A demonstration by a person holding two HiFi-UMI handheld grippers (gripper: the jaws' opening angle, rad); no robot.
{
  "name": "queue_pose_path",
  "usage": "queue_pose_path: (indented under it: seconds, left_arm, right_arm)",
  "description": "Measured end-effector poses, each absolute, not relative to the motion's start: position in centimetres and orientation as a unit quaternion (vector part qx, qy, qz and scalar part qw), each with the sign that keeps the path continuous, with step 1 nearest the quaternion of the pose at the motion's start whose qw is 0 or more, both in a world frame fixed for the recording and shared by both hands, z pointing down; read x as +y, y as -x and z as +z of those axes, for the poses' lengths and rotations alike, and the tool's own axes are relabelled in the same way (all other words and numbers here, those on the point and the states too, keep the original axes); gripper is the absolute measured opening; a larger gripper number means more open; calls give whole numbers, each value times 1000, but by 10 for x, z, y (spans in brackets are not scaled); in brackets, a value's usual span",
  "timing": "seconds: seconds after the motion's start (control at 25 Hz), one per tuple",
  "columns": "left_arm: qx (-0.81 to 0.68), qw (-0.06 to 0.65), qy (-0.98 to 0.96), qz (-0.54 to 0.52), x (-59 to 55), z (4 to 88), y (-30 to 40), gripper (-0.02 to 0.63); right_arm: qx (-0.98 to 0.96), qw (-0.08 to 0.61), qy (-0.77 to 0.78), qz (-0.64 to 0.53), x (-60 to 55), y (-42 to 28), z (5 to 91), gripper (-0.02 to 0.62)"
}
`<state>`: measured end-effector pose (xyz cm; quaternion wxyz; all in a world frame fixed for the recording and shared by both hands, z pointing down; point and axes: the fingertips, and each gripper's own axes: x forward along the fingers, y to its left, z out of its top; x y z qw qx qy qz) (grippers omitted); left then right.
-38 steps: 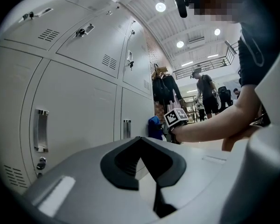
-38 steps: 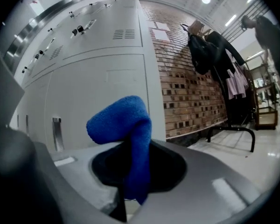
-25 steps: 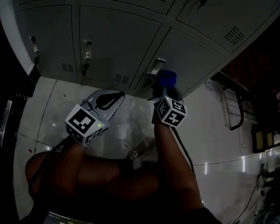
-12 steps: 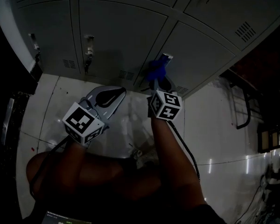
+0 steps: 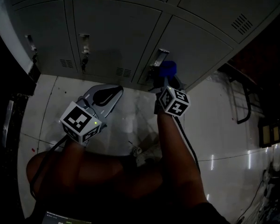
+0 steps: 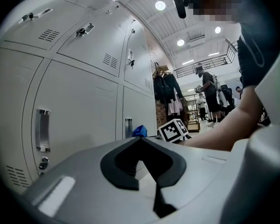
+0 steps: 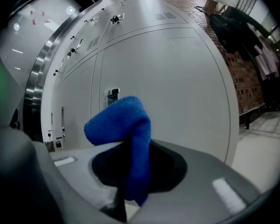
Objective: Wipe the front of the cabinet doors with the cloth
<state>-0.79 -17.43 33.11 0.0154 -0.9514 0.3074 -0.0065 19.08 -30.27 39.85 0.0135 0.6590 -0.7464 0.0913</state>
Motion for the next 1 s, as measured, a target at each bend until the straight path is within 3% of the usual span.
queue_pose_path:
  seconds: [0.64, 1.0]
  left_arm:
    - [306, 18, 952, -10, -172, 331, 6, 5]
    - [306, 18, 952, -9, -173, 332, 6, 5]
  right_arm:
    - [-600, -40, -780, 174, -276, -355, 420, 69]
    - [-590, -34, -785, 184, -268, -346, 424, 69]
